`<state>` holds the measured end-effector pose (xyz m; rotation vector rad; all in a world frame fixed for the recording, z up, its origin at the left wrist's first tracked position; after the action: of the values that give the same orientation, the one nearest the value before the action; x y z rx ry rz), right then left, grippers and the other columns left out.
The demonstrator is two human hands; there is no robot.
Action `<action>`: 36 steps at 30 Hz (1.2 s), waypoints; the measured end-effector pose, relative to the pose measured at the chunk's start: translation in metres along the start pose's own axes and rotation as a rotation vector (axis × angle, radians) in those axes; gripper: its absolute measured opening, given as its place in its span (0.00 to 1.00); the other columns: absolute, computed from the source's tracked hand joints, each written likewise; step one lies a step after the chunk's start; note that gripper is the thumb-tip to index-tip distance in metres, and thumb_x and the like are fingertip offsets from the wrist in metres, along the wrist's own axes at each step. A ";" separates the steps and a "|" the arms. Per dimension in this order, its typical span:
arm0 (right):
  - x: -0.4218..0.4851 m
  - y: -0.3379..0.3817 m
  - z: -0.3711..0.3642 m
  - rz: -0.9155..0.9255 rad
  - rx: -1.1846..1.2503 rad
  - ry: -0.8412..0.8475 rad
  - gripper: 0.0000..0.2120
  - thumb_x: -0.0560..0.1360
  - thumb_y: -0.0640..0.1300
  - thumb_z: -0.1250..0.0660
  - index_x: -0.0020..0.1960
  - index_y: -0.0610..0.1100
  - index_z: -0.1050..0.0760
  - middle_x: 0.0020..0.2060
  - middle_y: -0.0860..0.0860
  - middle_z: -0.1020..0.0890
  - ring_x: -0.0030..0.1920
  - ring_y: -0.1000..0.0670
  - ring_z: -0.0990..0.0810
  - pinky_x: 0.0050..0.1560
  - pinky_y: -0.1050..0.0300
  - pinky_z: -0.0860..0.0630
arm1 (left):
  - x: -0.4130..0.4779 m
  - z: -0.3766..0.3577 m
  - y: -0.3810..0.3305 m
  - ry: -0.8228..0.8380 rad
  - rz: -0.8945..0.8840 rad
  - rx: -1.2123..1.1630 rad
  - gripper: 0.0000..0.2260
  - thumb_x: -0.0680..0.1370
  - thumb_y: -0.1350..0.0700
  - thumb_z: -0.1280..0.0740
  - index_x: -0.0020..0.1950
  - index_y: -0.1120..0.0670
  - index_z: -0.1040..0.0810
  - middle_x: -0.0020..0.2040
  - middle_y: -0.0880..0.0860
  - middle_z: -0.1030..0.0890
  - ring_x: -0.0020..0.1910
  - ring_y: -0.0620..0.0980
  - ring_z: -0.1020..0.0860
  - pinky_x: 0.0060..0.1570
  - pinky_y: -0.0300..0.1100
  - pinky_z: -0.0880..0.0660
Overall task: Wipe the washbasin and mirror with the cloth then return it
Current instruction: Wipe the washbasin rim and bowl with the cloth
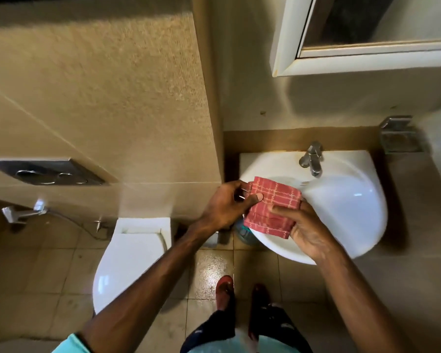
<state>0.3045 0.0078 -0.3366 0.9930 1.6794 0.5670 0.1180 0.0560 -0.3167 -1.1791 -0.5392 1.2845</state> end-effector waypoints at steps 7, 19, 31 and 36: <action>0.058 -0.043 0.028 -0.064 0.327 -0.114 0.19 0.71 0.34 0.29 0.61 0.44 0.22 0.59 0.39 0.17 0.61 0.40 0.18 0.63 0.44 0.24 | 0.073 -0.022 0.055 -0.076 0.004 0.213 0.10 0.81 0.55 0.33 0.59 0.58 0.22 0.53 0.52 0.17 0.48 0.47 0.18 0.40 0.24 0.28; 0.166 -0.013 0.038 0.459 -0.212 -0.379 0.09 0.79 0.42 0.29 0.57 0.52 0.17 0.53 0.54 0.12 0.58 0.46 0.14 0.56 0.45 0.19 | 0.150 -0.062 0.138 -0.181 0.192 0.537 0.22 0.80 0.58 0.40 0.75 0.60 0.32 0.69 0.61 0.26 0.70 0.62 0.30 0.69 0.48 0.35; 0.272 -0.104 0.021 0.762 -1.511 -0.224 0.35 0.80 0.60 0.49 0.84 0.50 0.46 0.84 0.46 0.49 0.84 0.44 0.56 0.81 0.36 0.56 | 0.146 -0.054 0.145 -0.268 0.130 0.490 0.17 0.79 0.63 0.36 0.67 0.63 0.26 0.61 0.61 0.22 0.62 0.59 0.24 0.62 0.46 0.31; 0.250 -0.107 0.012 0.799 -1.633 -0.202 0.38 0.75 0.62 0.50 0.82 0.46 0.40 0.84 0.42 0.47 0.84 0.40 0.54 0.80 0.29 0.52 | 0.140 -0.049 0.145 -0.286 0.187 0.328 0.19 0.75 0.65 0.36 0.66 0.62 0.27 0.58 0.62 0.21 0.60 0.61 0.23 0.60 0.48 0.28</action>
<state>0.2546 0.1568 -0.5592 0.3361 0.1643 1.8299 0.1334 0.1467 -0.5029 -0.7908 -0.4095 1.6462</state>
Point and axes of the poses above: each hand's wrist, its own x-axis towards the middle knuckle, its own z-axis out of the back of the hand, y = z × x, the point moved 4 cm from there along x, towards the middle knuckle
